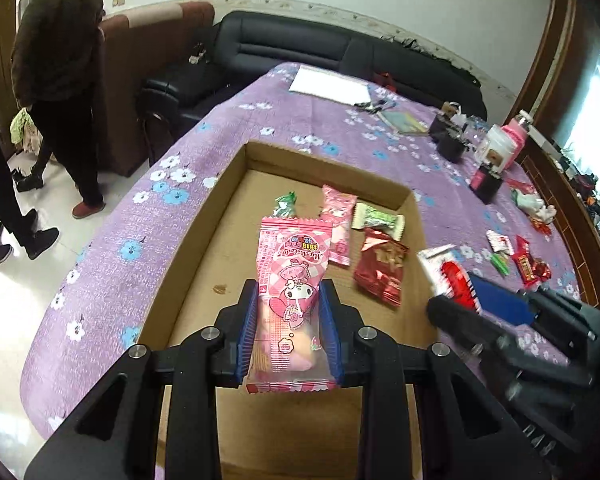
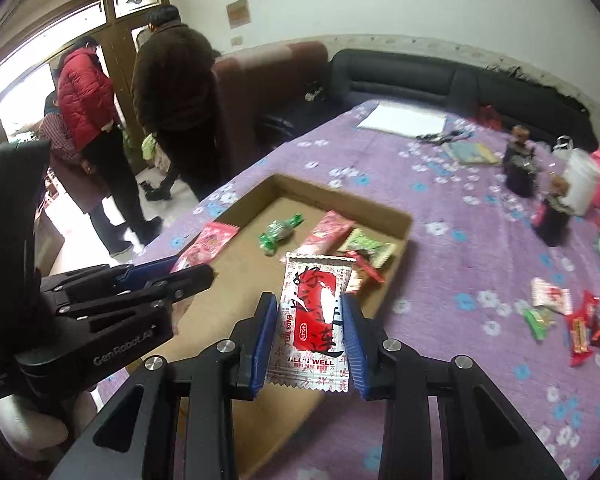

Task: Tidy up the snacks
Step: 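Carry both held packets over the cardboard box, then open both tools to drop the packets into the box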

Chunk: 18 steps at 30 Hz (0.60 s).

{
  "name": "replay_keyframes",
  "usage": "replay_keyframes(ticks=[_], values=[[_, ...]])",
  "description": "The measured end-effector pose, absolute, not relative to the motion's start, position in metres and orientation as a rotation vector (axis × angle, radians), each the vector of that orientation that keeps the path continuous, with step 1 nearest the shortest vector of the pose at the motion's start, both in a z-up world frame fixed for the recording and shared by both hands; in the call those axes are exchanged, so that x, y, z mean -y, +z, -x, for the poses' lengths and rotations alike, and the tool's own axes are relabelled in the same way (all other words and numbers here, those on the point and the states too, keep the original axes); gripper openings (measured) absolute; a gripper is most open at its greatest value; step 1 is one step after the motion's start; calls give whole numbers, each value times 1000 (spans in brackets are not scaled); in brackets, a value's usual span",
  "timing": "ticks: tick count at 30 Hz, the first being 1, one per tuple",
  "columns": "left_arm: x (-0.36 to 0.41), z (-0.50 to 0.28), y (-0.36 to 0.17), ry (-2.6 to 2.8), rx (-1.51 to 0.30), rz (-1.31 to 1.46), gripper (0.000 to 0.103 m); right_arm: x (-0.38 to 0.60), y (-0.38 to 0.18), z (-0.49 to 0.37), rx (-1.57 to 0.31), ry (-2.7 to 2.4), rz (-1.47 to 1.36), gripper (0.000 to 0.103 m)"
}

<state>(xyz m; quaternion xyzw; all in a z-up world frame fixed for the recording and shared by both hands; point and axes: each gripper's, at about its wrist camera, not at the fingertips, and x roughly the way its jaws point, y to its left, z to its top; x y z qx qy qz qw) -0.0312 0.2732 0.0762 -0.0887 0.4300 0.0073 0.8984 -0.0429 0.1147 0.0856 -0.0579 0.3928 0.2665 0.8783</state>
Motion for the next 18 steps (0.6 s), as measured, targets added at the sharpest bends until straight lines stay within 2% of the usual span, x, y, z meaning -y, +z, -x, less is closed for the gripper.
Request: replay_keyframes(ticks=[10, 18], values=[[-288, -5, 41, 35, -1012, 239, 27, -154, 37, 21, -938, 561, 181, 33], [-292, -11, 33, 59, -1029, 255, 28, -168, 18, 10, -970, 533, 219, 34]])
